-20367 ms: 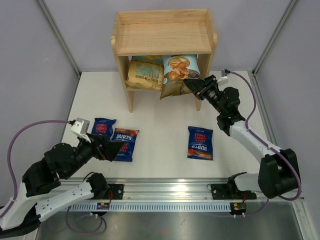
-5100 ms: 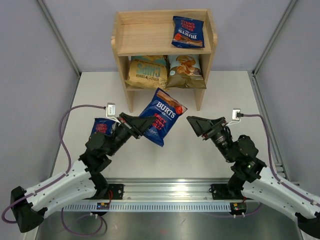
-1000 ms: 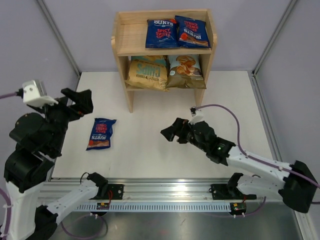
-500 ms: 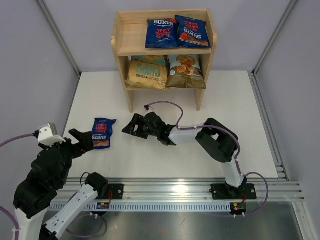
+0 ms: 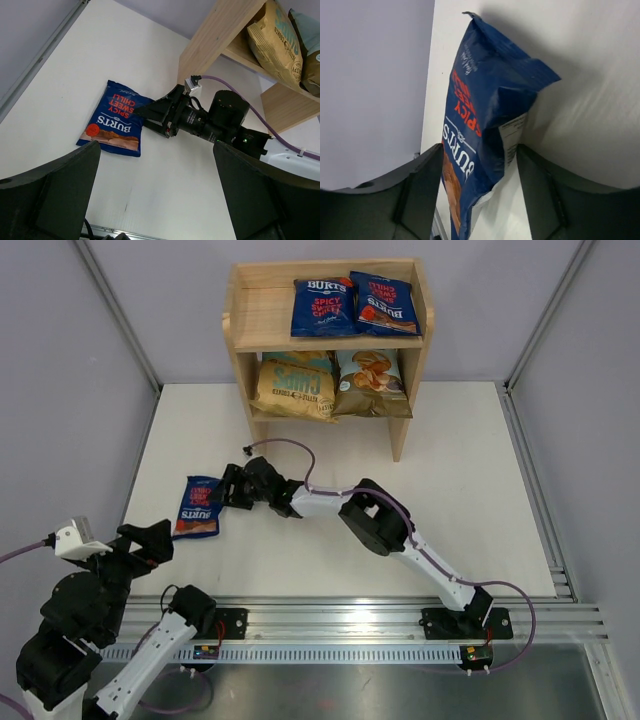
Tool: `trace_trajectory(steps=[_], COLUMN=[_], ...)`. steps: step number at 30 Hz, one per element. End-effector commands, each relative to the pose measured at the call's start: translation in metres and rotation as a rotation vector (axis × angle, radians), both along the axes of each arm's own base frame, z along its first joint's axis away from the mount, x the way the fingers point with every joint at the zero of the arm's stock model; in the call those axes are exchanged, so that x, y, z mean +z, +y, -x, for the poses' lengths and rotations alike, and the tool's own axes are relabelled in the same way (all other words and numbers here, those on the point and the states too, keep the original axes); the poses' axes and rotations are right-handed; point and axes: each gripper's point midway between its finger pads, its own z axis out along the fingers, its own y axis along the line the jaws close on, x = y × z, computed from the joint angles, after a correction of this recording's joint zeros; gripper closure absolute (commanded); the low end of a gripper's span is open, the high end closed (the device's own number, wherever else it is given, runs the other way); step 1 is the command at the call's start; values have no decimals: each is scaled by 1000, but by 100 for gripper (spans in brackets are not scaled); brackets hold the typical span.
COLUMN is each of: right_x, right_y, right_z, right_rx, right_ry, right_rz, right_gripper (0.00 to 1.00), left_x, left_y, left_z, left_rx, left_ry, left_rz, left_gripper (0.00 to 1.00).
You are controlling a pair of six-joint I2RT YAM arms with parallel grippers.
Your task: Place and organize the chips bags onto the shelf
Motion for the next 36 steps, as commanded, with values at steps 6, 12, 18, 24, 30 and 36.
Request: trace_trajectory(steps=[6, 12, 18, 24, 30, 36], right_x=[-23, -11, 49, 100, 129, 160], right_y=[13, 20, -10, -86, -161, -225], right_z=[0, -2, 0, 11, 26, 39], right_rx=[17, 42, -48, -226, -364, -474], right_ry=[-1, -47, -128, -212, -270, -352], right_rz=[120, 87, -2, -73, -72, -63], right_gripper=[62, 97, 100, 100, 100, 100], left_x=[3, 0, -3, -17, -25, -49], left_y=[3, -11, -17, -55, -87, -118], left_z=[9, 5, 4, -9, -25, -46], left_rx=[-19, -78, -105, -237, -322, -344], left_ry=[-13, 2, 17, 56, 66, 147], left_rz=[1, 6, 4, 64, 159, 288], left_gripper=[1, 1, 1, 1, 1, 1])
